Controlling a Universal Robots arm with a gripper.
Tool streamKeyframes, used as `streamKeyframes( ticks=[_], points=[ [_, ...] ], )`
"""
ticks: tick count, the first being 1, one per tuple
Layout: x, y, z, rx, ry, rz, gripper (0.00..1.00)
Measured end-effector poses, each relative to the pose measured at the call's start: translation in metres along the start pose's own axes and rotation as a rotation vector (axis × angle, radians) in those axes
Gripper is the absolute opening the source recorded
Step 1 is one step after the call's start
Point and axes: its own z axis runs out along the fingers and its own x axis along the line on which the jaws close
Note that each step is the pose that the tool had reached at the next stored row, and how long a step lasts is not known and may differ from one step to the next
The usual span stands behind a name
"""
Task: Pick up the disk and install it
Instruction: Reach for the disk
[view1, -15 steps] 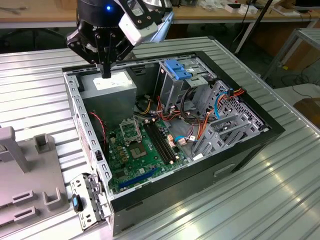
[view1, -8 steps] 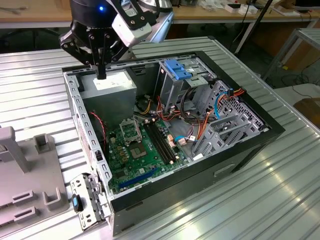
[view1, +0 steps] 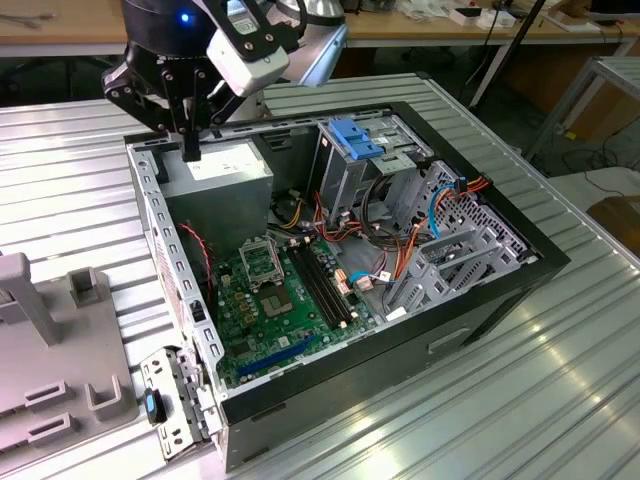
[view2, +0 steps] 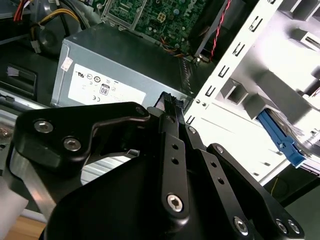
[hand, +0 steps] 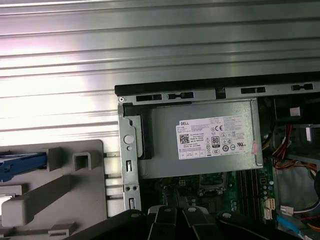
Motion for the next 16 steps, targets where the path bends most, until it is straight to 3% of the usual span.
streamKeyframes(
  ticks=[16],
  points=[
    [0.0245,-0.0042,-0.0007,-0.0001,0.0,0.0,0.11]
  ],
)
